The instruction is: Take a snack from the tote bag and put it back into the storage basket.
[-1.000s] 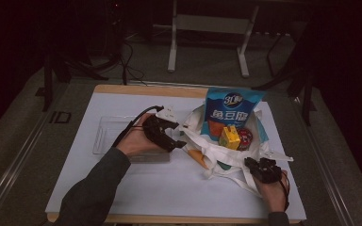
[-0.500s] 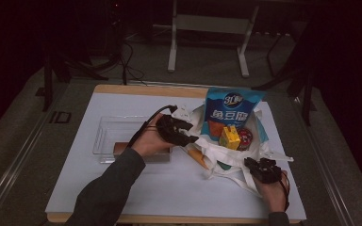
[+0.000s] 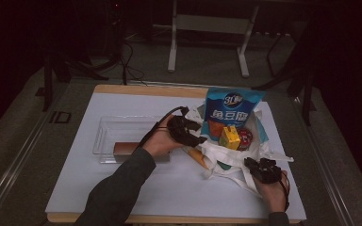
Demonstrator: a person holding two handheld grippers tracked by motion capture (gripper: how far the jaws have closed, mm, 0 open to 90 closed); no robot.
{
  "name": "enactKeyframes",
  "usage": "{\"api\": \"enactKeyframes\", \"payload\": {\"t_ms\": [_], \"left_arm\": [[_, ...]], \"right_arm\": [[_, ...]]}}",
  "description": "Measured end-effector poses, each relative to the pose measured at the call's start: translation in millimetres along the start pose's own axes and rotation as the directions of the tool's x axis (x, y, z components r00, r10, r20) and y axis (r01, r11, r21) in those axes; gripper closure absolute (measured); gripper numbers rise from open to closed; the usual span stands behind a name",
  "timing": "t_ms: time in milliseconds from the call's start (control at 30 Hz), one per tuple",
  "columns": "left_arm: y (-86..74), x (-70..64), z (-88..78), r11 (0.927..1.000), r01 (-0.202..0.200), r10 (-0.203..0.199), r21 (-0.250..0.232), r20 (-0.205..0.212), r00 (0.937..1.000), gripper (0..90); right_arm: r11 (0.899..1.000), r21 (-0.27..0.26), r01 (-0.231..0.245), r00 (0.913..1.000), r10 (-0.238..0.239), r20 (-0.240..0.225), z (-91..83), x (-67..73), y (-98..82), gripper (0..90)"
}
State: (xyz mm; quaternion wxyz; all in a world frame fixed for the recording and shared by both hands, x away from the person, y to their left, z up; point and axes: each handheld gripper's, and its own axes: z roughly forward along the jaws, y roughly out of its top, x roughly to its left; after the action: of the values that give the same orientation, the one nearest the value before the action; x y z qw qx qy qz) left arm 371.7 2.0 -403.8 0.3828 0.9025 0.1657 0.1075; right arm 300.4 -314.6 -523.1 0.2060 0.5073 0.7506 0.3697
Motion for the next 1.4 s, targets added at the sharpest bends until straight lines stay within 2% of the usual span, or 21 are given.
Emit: {"api": "enactKeyframes", "payload": {"t_ms": [167,433,533,1067,1167,1233,1400], "left_arm": [[6.6,-1.3,6.3,1.0000,0.007,-0.007,-0.004,-0.004,1.0000,46.7],[14.3,-5.2,17.9,0.9999,-0.008,0.008,0.009,-0.014,0.9999,46.6],[16.2,-5.5,22.5,1.0000,0.002,-0.002,0.007,-0.021,0.9998,45.8],[20.7,-7.4,51.3,1.0000,0.005,-0.005,0.005,-0.049,0.9988,34.2],[21.7,-7.3,56.8,1.0000,0.001,-0.001,0.006,-0.039,0.9992,30.1],[22.7,-6.2,59.7,1.0000,0.009,-0.009,0.003,-0.009,0.9999,27.8],[28.2,-7.0,66.1,0.9999,-0.008,0.008,0.013,-0.004,1.0000,26.7]], "right_arm": [[1.000,0.000,-0.001,1.0000,0.001,-0.001,-0.1,-0.2,-0.2,81.4],[1.000,-0.003,-0.002,1.0000,0.002,-0.004,-0.1,-0.4,-0.4,81.4],[1.000,-0.003,-0.002,1.0000,0.002,-0.005,-0.1,-0.7,-0.5,81.4],[1.000,-0.005,-0.006,0.9999,0.006,-0.011,-0.6,-2.0,-0.1,81.4],[1.000,-0.002,-0.008,0.9999,0.008,-0.013,-0.7,-2.0,0.1,81.3],[1.000,-0.002,-0.007,0.9999,0.007,-0.014,-0.6,-2.2,0.2,81.3],[1.000,-0.001,-0.007,0.9999,0.007,-0.015,-0.7,-2.3,0.3,81.2]]}}
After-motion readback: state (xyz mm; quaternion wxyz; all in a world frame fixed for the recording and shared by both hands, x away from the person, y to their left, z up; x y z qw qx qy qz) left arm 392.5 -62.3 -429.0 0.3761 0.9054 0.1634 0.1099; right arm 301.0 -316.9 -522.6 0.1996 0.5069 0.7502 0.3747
